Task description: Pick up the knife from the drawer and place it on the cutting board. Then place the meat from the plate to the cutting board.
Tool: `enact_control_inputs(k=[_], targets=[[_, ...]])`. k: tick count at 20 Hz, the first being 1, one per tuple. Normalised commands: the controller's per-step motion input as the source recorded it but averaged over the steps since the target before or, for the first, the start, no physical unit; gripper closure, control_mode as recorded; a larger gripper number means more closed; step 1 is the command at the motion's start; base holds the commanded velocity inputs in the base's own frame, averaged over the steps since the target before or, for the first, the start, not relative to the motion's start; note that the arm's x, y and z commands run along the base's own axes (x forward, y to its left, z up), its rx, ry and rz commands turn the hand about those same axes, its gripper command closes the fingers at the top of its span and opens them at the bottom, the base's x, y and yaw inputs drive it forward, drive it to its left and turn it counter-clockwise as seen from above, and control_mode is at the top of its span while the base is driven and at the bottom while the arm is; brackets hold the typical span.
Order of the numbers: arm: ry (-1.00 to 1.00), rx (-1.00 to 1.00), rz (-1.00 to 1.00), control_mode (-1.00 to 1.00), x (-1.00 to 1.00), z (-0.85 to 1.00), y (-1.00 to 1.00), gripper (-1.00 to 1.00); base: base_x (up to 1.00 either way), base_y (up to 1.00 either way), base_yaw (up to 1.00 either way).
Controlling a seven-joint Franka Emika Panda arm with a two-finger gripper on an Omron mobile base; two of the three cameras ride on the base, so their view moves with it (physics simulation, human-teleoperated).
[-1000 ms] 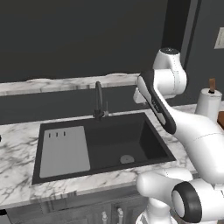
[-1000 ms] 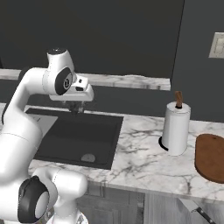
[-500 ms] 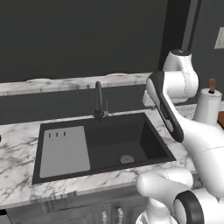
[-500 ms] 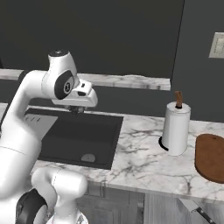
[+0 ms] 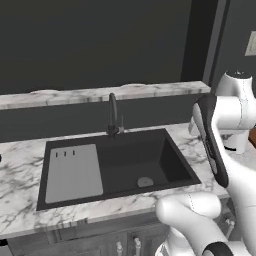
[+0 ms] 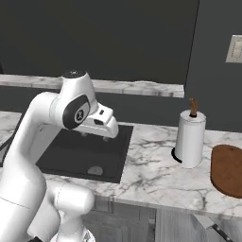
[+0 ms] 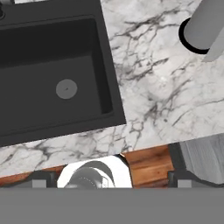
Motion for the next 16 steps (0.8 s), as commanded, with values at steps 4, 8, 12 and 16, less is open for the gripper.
enact_control_inputs(k=[4, 8, 12, 16], targets=[[0.11, 0.0, -0.08, -1.0, -0.42, -0.39, -0.46, -1.0, 0.0, 0.0, 0.0], [0.12, 0.0, -0.07, -1.0, -0.28, -0.28, -0.53, -1.0, 0.0, 0.0, 0.0], [0.16, 0.0, -0.06, -1.0, -0.04, -0.3, -0.71, -1.0, 0.0, 0.0, 0.0], [0.16, 0.0, -0.01, -1.0, 0.0, -0.31, -0.92, -1.0, 0.0, 0.0, 0.0]])
